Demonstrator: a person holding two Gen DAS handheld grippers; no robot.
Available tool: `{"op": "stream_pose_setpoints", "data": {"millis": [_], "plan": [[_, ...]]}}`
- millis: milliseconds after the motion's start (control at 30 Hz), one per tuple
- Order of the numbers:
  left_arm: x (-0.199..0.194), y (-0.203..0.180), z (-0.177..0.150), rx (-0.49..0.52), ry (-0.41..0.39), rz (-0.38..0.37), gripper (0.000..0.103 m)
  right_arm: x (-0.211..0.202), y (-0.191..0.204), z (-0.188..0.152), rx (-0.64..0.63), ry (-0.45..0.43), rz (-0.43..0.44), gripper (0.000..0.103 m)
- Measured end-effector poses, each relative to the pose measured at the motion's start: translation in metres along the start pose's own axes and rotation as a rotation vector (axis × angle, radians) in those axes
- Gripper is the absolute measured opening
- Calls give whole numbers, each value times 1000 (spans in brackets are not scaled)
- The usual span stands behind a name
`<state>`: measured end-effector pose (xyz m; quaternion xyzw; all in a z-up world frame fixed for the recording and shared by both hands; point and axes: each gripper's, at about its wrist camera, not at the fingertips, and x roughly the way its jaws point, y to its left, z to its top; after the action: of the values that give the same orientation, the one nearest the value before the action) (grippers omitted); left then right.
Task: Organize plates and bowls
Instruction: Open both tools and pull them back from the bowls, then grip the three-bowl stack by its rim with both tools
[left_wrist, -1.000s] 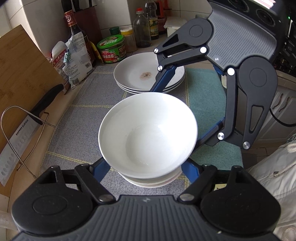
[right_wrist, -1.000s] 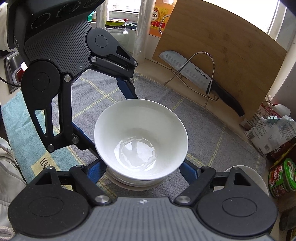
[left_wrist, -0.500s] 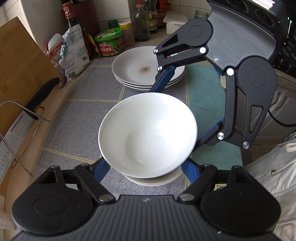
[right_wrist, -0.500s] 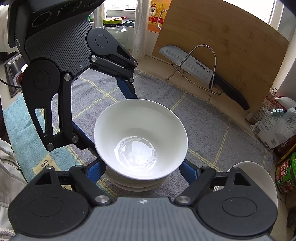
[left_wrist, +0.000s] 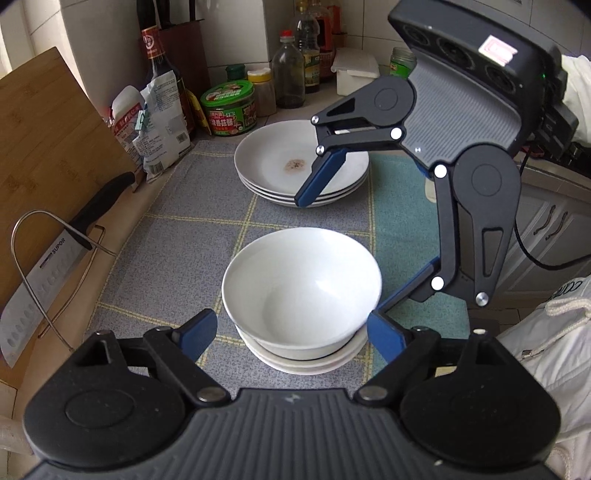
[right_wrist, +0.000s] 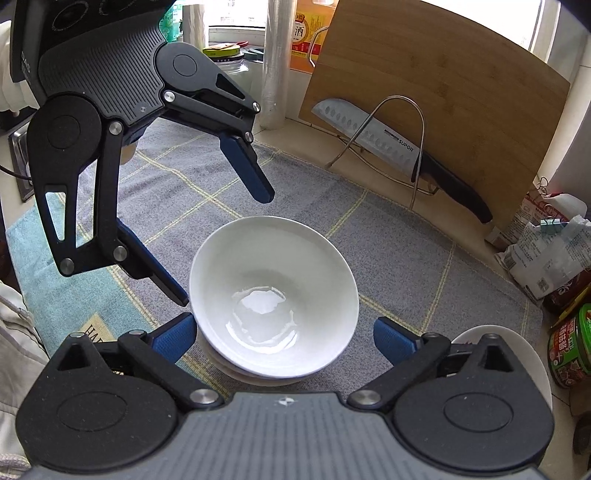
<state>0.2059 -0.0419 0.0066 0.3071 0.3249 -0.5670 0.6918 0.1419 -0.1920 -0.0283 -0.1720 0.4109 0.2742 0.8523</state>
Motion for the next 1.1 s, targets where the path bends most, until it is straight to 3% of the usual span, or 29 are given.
{"op": "stream_pose_setpoints", "data": {"millis": [100,267,433,567,700,967,1100], "plan": [[-6,-2,0,5,-31,-14,92,0,2,-1,5,-2,6,103],[2,-6,-6,6,-14,-53,94,-1,5,-5,7,-5,-4,103],[8,1,-12,-71,20,-59,95,-9,8,-11,16,-16,-9,103],[0,-8,-13,-51,-10,19,95,-11,12,-19,30,-26,-23,103],[-2,-13,-22,-123,-39,62,96,-6,17,-35,63,-33,-37,103],[24,-29,-56,-250,18,209,97,33,24,-66,138,7,-67,103],[37,-29,-66,-301,20,215,97,44,22,-69,163,12,-91,103]]}}
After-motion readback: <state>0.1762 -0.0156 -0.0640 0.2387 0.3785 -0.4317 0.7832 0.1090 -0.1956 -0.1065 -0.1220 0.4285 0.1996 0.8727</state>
